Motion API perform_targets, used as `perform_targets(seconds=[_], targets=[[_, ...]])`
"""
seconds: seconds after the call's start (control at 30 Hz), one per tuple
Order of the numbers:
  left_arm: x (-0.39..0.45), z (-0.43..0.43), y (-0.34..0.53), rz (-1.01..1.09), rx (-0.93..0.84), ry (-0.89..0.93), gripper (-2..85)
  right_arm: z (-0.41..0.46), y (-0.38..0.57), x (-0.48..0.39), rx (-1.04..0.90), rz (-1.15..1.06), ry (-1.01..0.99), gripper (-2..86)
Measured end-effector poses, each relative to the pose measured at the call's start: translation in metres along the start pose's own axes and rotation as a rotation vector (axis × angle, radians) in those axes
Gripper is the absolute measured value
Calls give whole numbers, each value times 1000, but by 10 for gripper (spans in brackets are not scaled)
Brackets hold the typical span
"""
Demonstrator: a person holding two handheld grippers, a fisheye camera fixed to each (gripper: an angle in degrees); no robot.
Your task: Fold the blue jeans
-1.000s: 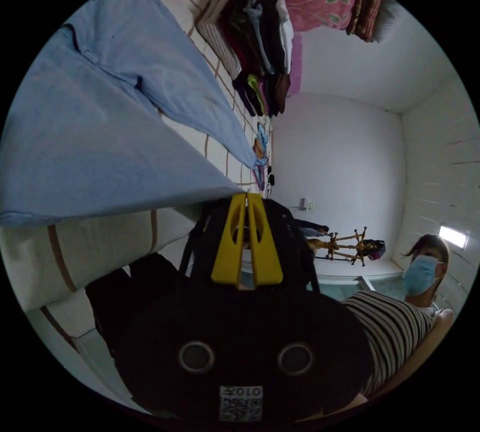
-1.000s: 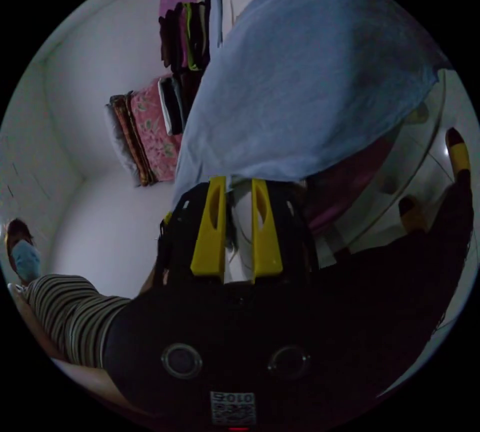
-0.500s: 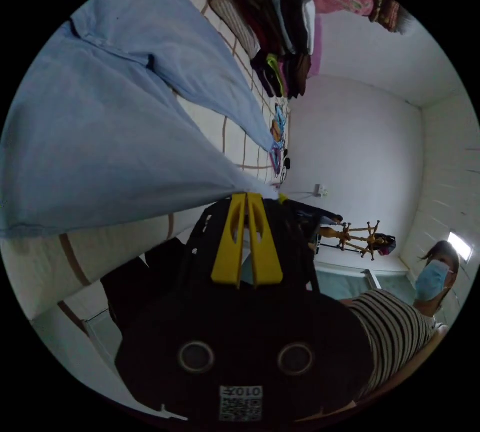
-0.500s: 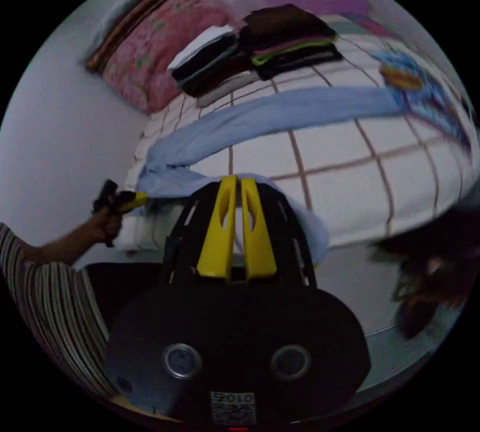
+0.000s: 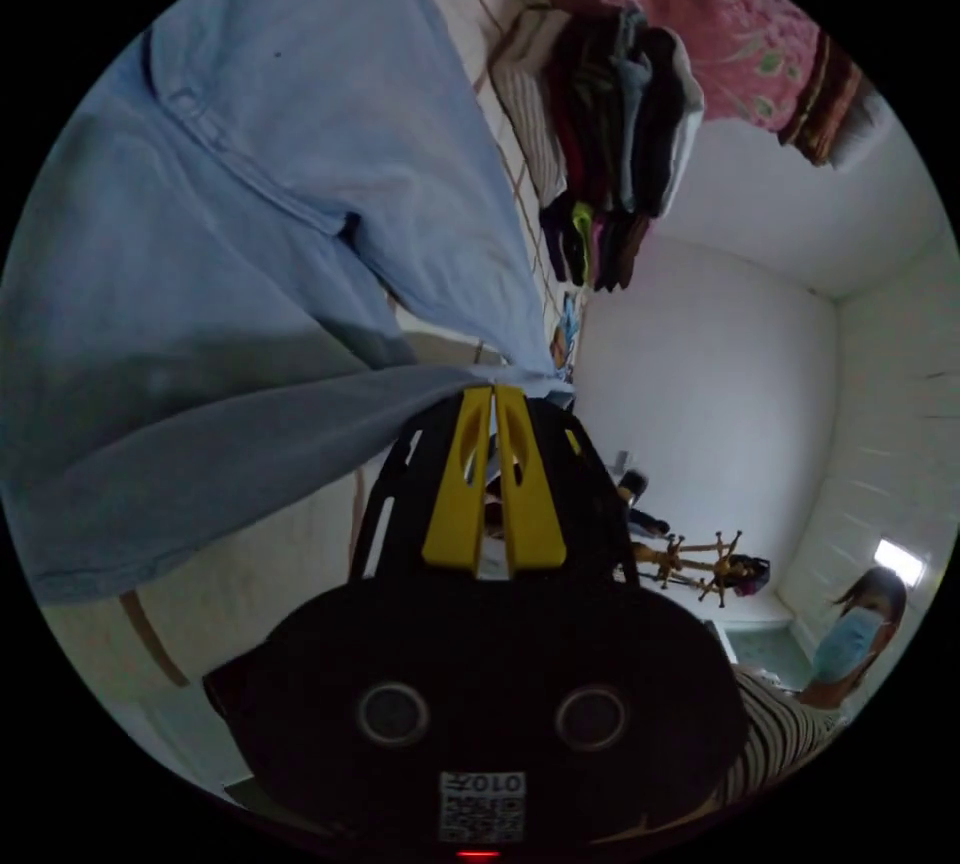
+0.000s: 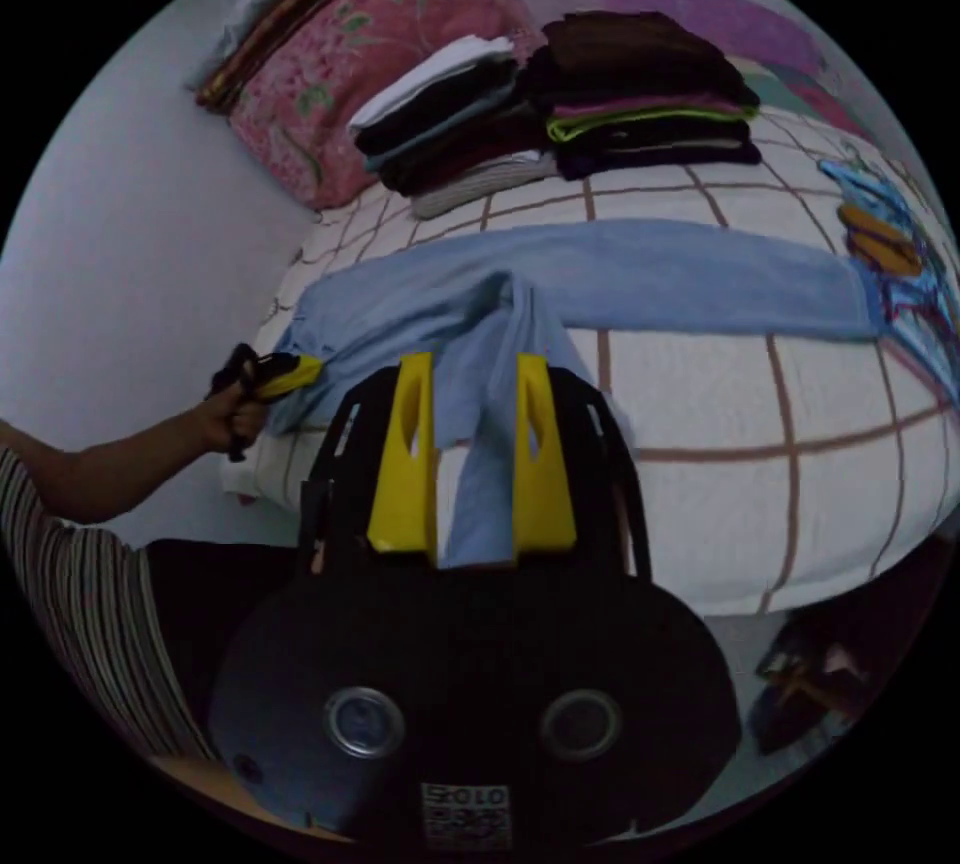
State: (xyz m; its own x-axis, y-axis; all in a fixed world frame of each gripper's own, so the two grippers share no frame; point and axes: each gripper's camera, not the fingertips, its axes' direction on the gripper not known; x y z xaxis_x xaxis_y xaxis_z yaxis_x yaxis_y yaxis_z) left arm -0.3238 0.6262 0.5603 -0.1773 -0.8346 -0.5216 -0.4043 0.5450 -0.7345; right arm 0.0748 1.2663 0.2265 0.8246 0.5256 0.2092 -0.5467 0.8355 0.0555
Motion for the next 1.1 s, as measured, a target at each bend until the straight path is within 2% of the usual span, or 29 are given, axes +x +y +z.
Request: perform_targets(seconds=[0.1,0.23,0.33,0.43,0.53,0.63,0.7,0.8,1.0,1.1], targets=[[9,12,-2,110,-52,-31,22,5,21,-20,-30,99,-8,115],[35,25,8,262,-104,-143,38,44,30,-70,-165,142,236,145],[44,39,18,303,-142,-138,47,73,12,-99,-178,120,298,147],[56,57,29,355,-178,-174,56,101,-18,-114,-227,89,354,133],[78,74,49,455,-213,-212,65,115,-39,-111,-300,136,421,77],[116,73,85,676,-200,-429,81,99,-46,-106,-297,180,443,49],[132,69,115,820,-170,-742,99,84,-46,-106,-281,180,439,46],[116,68,135,862,-188,-1014,118,52,-47,-113,-247,166,450,43],[70,95,146,868,-361,-1207,135,-18,-69,-138,-205,109,584,41],[69,114,150,921,-370,-1268,131,-52,-86,-139,-147,133,595,41]])
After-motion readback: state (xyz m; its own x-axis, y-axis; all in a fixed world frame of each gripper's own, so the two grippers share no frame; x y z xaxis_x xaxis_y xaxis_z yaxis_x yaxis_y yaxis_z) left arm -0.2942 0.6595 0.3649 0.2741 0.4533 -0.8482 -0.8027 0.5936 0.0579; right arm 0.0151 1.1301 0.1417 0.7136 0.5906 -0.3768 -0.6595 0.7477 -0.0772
